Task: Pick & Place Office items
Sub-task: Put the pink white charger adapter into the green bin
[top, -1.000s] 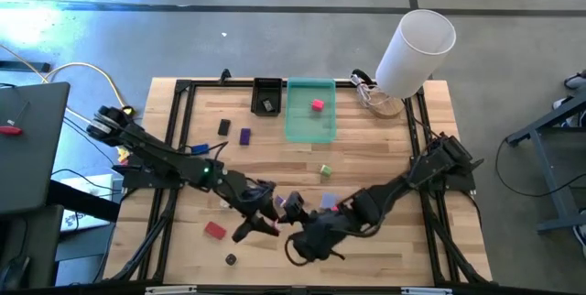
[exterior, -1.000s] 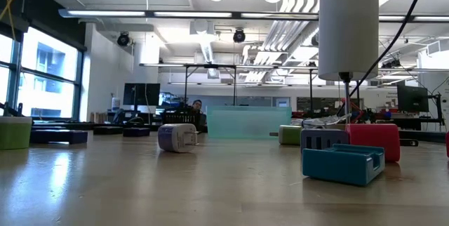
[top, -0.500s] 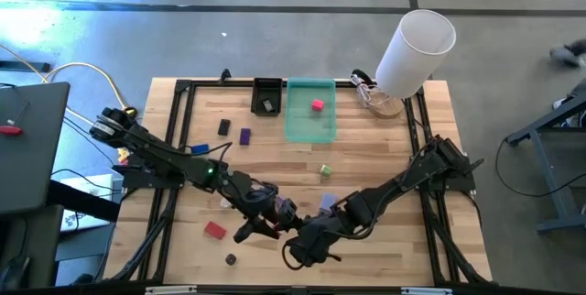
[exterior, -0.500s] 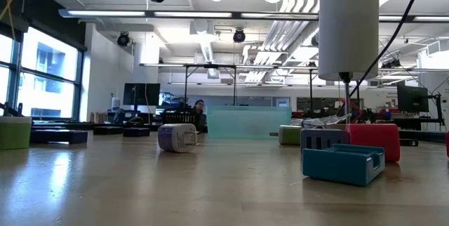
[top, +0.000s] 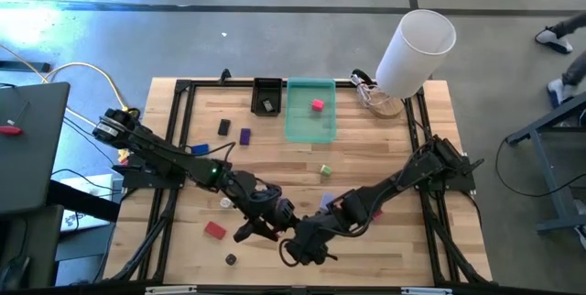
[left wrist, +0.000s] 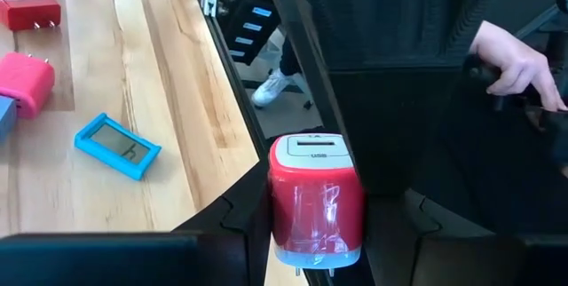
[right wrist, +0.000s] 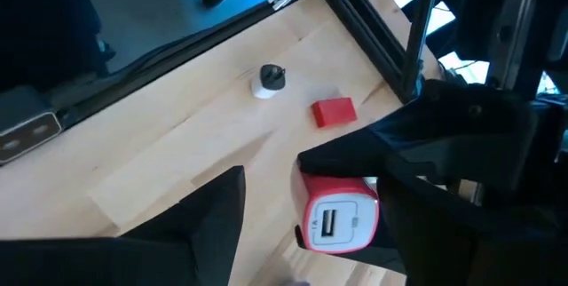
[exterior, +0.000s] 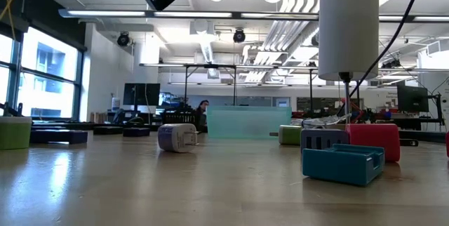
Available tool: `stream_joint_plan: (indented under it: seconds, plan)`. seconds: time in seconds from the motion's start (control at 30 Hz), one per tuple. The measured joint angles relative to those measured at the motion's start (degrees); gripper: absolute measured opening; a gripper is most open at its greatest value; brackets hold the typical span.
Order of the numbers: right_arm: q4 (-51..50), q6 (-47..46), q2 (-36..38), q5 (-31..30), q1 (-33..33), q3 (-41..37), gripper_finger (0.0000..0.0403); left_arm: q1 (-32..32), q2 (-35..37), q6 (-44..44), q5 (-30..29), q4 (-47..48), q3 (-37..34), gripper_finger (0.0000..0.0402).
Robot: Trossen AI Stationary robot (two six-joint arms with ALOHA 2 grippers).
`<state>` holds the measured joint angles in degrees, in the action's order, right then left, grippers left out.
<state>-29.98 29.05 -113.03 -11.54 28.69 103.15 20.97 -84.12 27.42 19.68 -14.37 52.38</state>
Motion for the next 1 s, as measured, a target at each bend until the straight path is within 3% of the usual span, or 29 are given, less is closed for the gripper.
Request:
stream_joint_plan:
  seconds: [0.23,1.0]
  plan:
    - [-1.9,-5.0,0.0,0.2,-0.6,0.0,0.0243,-0.1,0.0,0.0,-0.4,0.6,0.0,0.0126]
    - [-1.6,-4.6,0.0,1.4,-0.6,-0.1,0.0243,0.1,0.1,-0.4,2.7,1.7,0.1,0.0128]
